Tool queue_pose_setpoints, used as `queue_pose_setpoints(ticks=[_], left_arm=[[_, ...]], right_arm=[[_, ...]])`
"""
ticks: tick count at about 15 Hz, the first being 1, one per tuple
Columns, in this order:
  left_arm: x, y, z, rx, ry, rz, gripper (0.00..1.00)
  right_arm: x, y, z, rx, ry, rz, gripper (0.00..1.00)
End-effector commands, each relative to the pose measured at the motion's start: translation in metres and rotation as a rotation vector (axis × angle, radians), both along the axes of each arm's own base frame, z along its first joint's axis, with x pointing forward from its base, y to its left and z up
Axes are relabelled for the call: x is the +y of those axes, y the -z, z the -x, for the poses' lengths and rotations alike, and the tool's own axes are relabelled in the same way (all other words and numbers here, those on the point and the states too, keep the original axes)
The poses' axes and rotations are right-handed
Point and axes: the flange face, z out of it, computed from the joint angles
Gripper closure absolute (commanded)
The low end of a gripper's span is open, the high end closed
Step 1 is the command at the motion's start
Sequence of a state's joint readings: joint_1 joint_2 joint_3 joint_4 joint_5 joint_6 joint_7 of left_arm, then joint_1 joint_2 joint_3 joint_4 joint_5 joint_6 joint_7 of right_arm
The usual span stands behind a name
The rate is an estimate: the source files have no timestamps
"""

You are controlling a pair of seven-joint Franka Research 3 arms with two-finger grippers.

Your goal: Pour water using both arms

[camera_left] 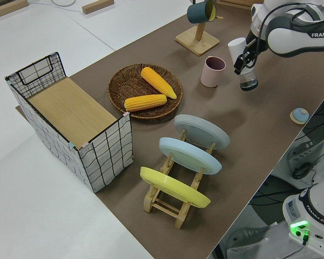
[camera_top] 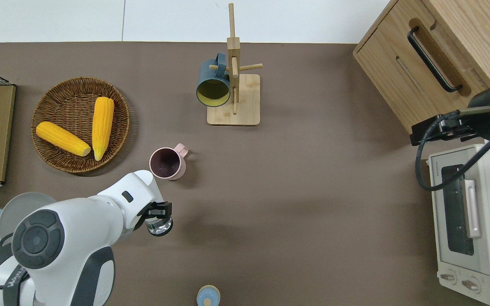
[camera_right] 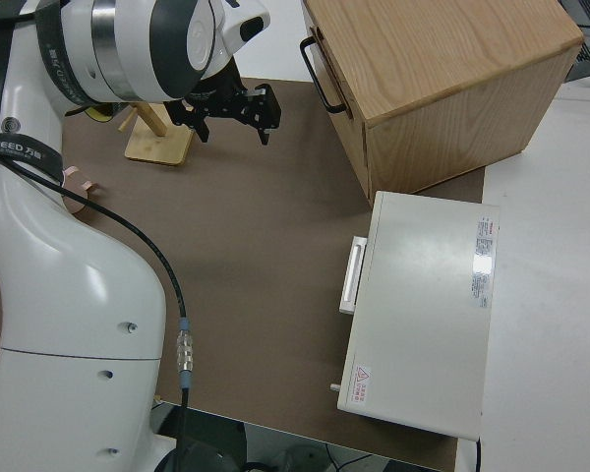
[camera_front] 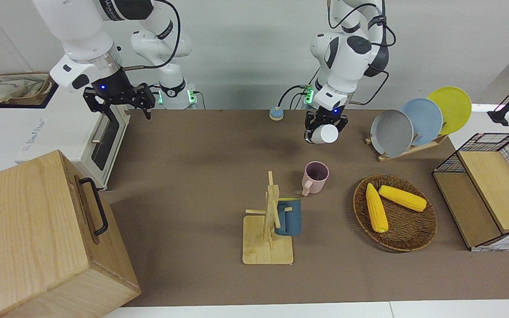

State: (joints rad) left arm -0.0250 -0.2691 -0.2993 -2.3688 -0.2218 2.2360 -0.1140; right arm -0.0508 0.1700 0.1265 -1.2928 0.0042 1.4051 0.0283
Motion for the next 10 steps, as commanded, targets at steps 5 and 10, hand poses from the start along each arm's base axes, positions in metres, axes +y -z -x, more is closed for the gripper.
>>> queue_pose_setpoints(ticks=[5, 10], left_arm=[[-0.013, -0.017, -0.032, 0.102, 0.006, -0.04, 1.0], [-0.016, -0.008, -0.04, 0.17, 0.016, -0.046, 1.0]], right_arm=[[-0.003, -0.001, 0.005, 0.002, -0.015, -0.005, 0.009], [-0.004, -0.001, 0.006, 0.0, -0.013, -0.005, 0.009]])
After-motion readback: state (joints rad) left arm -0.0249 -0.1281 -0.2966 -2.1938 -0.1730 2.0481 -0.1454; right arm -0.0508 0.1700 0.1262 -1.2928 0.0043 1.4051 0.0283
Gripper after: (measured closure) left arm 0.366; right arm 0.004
